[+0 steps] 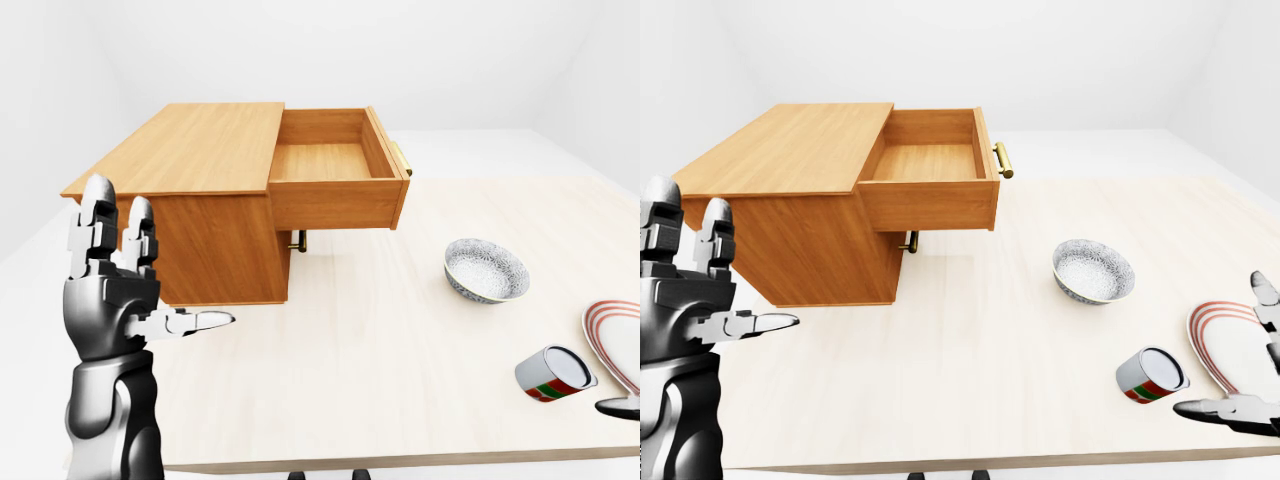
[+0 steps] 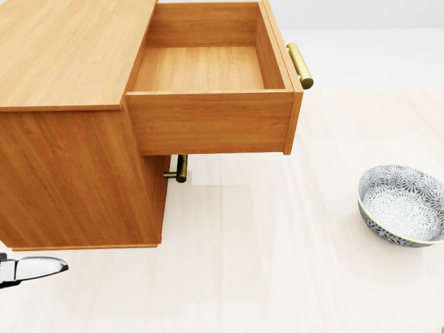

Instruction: Put the ketchup in the top drawer of the cabinet.

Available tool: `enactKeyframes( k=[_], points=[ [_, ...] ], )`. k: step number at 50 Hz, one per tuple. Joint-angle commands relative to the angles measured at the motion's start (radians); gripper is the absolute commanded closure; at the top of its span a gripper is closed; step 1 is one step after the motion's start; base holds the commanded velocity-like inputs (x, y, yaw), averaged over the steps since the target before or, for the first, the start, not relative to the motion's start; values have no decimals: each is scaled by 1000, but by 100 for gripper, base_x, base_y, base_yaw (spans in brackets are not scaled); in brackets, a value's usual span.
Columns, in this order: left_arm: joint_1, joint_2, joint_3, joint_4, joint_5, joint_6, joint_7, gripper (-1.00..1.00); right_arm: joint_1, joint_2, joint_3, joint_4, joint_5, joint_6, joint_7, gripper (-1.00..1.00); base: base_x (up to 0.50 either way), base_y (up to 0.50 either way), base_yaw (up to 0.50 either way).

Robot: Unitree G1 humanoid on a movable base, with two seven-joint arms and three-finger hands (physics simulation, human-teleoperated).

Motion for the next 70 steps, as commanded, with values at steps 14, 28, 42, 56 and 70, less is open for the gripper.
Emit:
enactKeyframes(
  k=[14,28,42,56,70],
  points=[
    [0,-2,-12,20,10,0,-2,-100,6,-33,74,213,-24,0,0,-100,0,0,0],
    [4,-3,-13,22,8,0,-2,-100,7,-65,74,285,-26,0,0,-100,0,0,0],
    [13,-10,-21,22,16,0,-7,-100,-6,-99,108,353,-45,0,0,-100,0,0,0],
    [16,-14,-22,38,23,0,-12,-100,-56,-169,157,438,-77,0,0,-100,0,0,0],
    [16,-14,-27,44,22,0,-11,-100,-77,-191,216,500,-80,0,0,-100,0,0,0]
  ],
)
